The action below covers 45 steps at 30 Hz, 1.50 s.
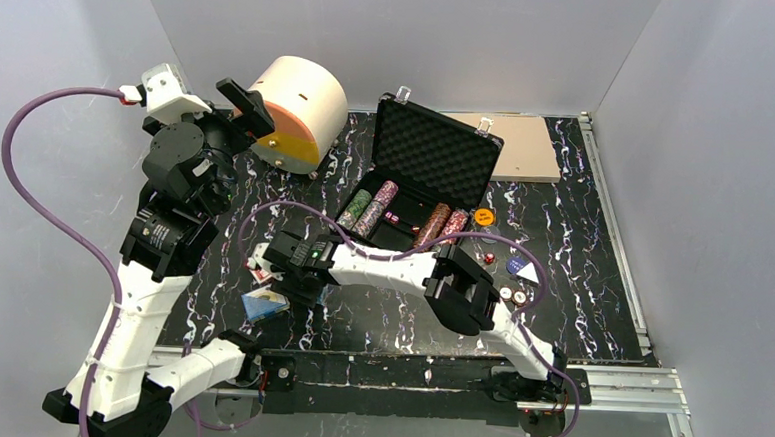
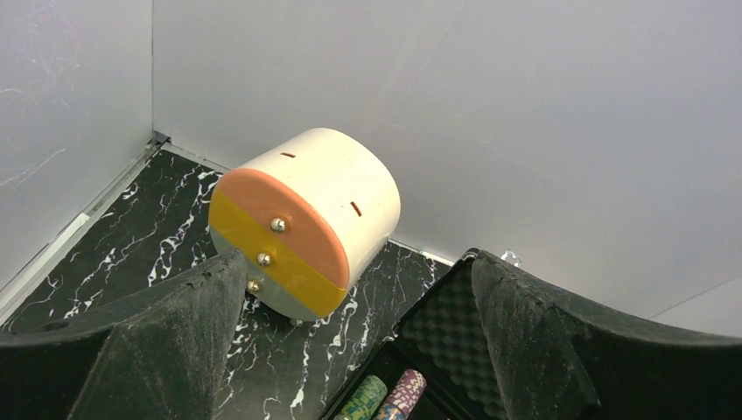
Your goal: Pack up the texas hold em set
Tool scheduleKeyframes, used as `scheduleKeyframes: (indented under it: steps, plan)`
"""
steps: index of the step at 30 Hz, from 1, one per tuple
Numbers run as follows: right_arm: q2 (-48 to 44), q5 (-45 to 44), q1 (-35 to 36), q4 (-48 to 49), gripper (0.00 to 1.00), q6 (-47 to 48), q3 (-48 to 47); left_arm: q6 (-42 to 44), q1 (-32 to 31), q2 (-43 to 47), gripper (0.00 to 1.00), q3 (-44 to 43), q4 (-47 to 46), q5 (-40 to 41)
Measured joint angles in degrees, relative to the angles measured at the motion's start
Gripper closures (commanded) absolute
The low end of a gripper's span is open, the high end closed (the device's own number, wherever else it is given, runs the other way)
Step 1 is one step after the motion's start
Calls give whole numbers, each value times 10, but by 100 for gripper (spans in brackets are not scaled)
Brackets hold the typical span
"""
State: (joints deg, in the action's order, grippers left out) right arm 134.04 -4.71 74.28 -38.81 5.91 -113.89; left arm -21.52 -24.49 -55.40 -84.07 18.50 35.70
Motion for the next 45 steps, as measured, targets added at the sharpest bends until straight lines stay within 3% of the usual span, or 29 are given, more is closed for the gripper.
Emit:
scheduleKeyframes:
  steps: [7, 13, 20, 26, 33, 40, 45]
  plan:
    - [-8, -13, -1, 35, 69, -26, 18, -2, 0, 2, 2, 0, 4, -1]
    - [-85, -11, -20, 90, 71, -81, 95, -8, 0, 18, 2, 12, 11, -1]
    - [-244, -6, -126, 199, 71, -218, 186, -8, 0, 23, 2, 12, 12, -1]
    - [-299, -129, -195, 237, 75, -345, 192, -13, 0, 25, 2, 21, 14, -3]
    - [-271, -276, -203, 168, 75, -499, 169, -28, 0, 25, 2, 30, 19, -21]
    - [-168, -306, -230, 104, 73, -608, 72, -43, 0, 27, 2, 38, 39, -37]
    - [-116, -339, -238, 82, 65, -645, 30, -47, 0, 29, 2, 38, 58, -44]
